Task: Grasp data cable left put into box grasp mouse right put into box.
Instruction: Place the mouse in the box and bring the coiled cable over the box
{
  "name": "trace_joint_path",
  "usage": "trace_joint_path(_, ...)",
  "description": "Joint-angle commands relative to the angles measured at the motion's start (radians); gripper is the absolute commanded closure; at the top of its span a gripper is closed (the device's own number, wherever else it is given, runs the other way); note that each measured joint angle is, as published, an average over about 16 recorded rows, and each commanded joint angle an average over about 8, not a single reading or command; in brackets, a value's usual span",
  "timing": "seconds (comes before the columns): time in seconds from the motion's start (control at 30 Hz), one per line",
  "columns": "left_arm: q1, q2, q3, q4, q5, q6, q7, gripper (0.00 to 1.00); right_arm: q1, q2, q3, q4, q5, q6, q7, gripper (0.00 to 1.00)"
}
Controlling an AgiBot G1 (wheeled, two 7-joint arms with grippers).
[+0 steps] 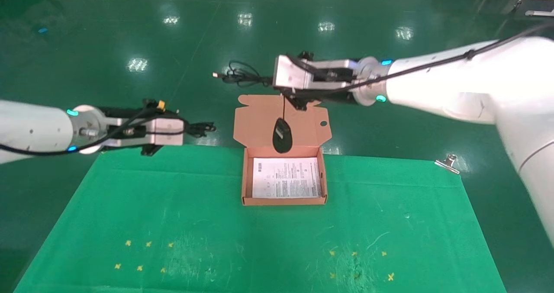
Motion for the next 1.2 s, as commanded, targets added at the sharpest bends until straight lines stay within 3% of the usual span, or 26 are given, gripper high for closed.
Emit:
trace_joint_path(0.03,0.007,-0.015,0.006,-0.018,0.03,0.021,-0.032,1.0,-0.019,-0.004,-0.018,0.001,0.009,0.009,0.005,1.0)
trace_joint_path(0.5,0.016,-0.033,0.012,-0.081,0.094,0.065,-0.117,1.0,-0.115,-0.01,-0.189,0.073,0.139,0.093,0.102,1.0)
trace_joint_path(0.87,0.018,-0.034,0.012,-0.087,0.099,0.067,-0.124,1.0,-0.157,-0.007,-0.277,-0.028,0.241,0.198,0.244,1.0)
trace_joint_path(0.93,0.018,-0.034,0.012,-0.087,0.099,0.067,-0.124,1.0,-0.156,-0.007,-0.291,-0.043,0.249,0.205,0.259,0.86)
trace_joint_path(1.13,0.018,-0.034,0.013,-0.088,0.1,0.068,-0.124,1.0,-0.156,-0.004,-0.323,-0.058,0.263,0.211,0.277,0.11)
trace_joint_path(1.2,0.019,-0.034,0.013,-0.089,0.1,0.068,-0.124,1.0,-0.157,0.001,-0.328,-0.056,0.268,0.21,0.279,0.0)
